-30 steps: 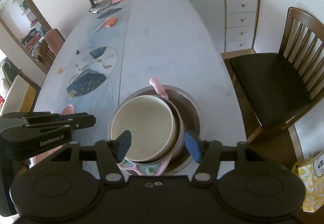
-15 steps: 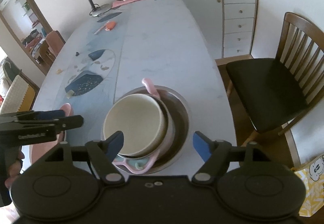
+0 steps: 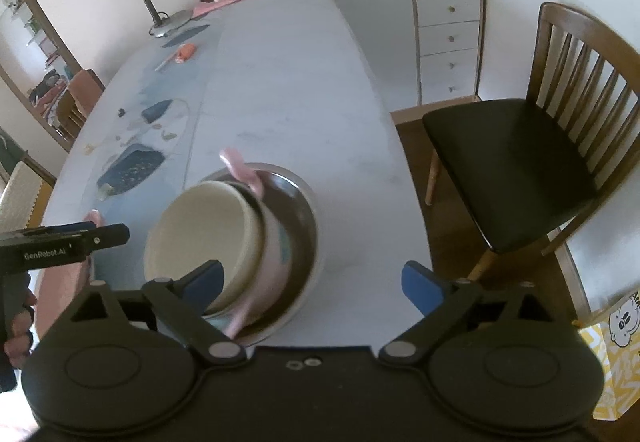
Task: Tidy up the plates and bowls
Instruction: 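Grasp the steel bowl rim with both grippers and lift the nested bowls, then carry the nested bowls over the pink bear-shaped plate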
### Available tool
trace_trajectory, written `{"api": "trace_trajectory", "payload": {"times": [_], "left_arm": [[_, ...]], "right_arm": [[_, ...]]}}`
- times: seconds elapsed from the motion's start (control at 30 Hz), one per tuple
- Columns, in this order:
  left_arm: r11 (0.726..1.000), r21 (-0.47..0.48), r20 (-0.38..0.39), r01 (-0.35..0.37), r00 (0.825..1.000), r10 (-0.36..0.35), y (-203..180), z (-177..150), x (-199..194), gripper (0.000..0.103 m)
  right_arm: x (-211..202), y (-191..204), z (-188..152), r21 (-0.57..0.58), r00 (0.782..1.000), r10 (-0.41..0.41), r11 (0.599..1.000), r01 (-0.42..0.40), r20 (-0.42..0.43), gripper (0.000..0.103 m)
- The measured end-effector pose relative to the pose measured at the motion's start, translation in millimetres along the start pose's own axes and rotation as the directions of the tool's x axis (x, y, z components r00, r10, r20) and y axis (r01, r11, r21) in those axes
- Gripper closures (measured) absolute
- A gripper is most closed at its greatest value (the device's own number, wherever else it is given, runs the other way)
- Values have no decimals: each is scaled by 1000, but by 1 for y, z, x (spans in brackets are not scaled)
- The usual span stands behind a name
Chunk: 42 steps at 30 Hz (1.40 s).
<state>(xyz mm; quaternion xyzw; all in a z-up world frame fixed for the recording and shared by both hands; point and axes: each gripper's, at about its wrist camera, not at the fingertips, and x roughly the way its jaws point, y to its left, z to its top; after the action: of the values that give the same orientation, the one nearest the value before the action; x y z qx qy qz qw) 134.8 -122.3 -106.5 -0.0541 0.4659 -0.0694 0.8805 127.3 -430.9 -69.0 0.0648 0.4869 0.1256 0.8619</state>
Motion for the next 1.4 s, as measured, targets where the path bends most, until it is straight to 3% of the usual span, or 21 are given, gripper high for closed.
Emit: {"api": "trace_trajectory", "payload": {"times": [0.13, 0.43, 0.6, 0.67, 0.73, 0.97, 1.13, 1.27, 1.4], "left_arm": [[1000, -7, -32, 16, 999, -16, 3, -1, 18, 26], [1000, -12, -63, 10, 998, -11, 7, 1, 44, 29], [999, -23, -106, 26, 994, -28, 3, 0, 55, 46], [998, -51, -121, 44, 991, -50, 4, 0, 58, 59], [995, -79, -141, 55, 988, -66, 6, 0, 60, 66], [987, -132, -189, 87, 976, -111, 3, -3, 63, 84], [987, -139, -203, 77, 974, -105, -3, -1, 62, 91], [989, -134, -202, 63, 975, -90, -5, -2, 62, 92], [988, -146, -200, 48, 977, -77, -8, -3, 61, 92]], "right_arm": [[19, -7, -2, 0, 999, 14, 1000, -14, -29, 9], [55, -16, -2, 37, 993, 34, 999, -30, -114, 26], [64, -14, -2, 43, 988, 46, 998, -40, -147, 38], [66, -12, -3, 43, 985, 53, 998, -46, -162, 47], [67, -10, -3, 44, 983, 52, 998, -45, -176, 50], [71, -10, -2, 66, 973, 89, 995, -76, -214, 69], [71, -6, 1, 59, 970, 90, 995, -78, -226, 76], [70, -2, 5, 37, 970, 82, 996, -75, -228, 85], [71, 0, 7, 15, 970, 65, 998, -63, -232, 87]]}}
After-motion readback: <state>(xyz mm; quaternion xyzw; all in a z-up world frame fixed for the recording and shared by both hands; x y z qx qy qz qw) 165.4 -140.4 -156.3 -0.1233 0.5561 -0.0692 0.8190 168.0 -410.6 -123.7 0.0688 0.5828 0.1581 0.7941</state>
